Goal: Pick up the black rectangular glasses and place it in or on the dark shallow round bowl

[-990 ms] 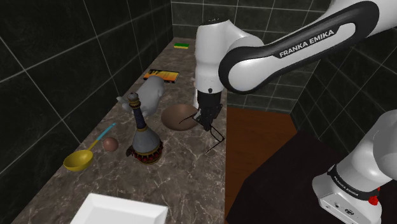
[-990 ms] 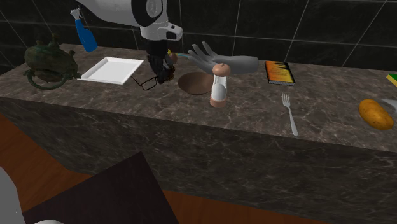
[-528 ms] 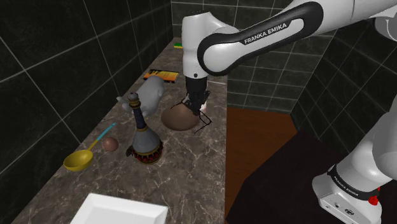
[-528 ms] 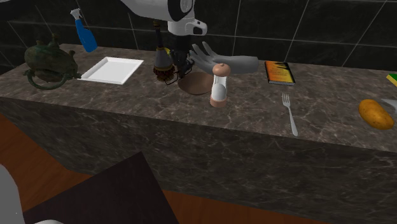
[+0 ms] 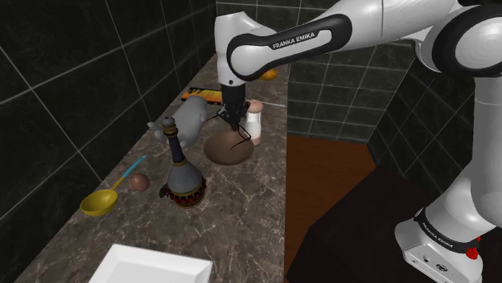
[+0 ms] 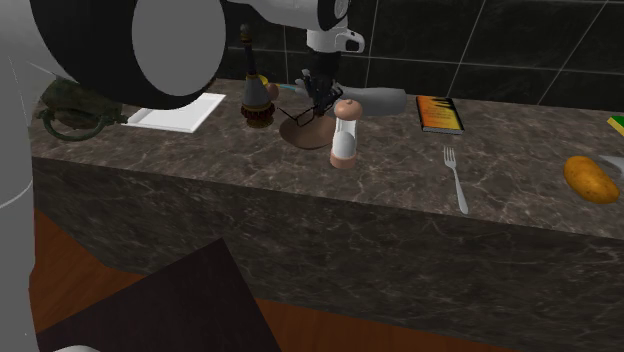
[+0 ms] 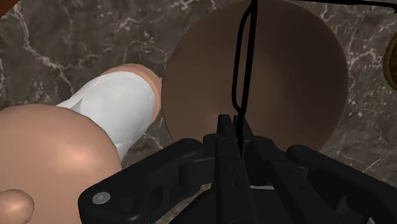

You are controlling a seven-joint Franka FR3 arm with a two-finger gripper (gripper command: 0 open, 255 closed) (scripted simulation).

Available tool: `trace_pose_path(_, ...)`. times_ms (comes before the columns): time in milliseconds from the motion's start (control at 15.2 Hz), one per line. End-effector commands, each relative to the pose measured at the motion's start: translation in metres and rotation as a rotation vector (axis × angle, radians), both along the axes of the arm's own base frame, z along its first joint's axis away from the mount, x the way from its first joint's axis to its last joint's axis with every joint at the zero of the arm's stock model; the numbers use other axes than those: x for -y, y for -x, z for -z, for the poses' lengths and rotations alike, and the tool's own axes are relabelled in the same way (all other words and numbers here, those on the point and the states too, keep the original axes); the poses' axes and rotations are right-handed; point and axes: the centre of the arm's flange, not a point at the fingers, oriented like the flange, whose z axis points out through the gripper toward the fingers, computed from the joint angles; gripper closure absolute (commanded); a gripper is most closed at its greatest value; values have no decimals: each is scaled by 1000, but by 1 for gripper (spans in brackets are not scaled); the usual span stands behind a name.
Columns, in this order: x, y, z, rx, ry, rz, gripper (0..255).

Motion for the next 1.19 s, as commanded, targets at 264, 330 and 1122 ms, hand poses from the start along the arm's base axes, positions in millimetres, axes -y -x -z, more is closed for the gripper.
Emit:
trace_pose_path(264,3,-13,27,1,0,0,255)
trace_pose_path(330,3,-13,32,1,0,0,255)
trace_pose_path(1122,3,-13,61,1,0,0,255)
